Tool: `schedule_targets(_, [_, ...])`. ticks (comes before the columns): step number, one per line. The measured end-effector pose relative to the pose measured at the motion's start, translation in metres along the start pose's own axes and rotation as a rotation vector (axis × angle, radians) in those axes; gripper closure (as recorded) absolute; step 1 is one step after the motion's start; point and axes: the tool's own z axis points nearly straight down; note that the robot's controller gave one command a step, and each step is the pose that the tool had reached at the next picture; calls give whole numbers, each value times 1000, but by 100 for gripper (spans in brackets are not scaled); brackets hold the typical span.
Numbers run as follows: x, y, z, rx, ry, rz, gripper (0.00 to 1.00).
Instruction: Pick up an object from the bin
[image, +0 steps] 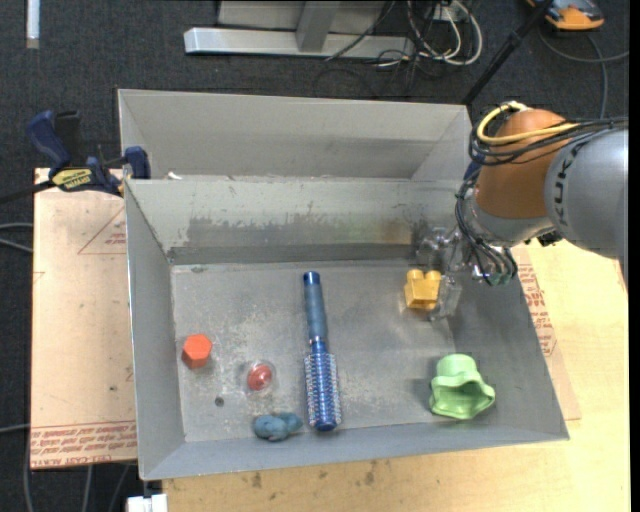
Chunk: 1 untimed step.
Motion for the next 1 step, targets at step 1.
schedule_targets(1, [16, 23, -30, -2, 5, 199, 0])
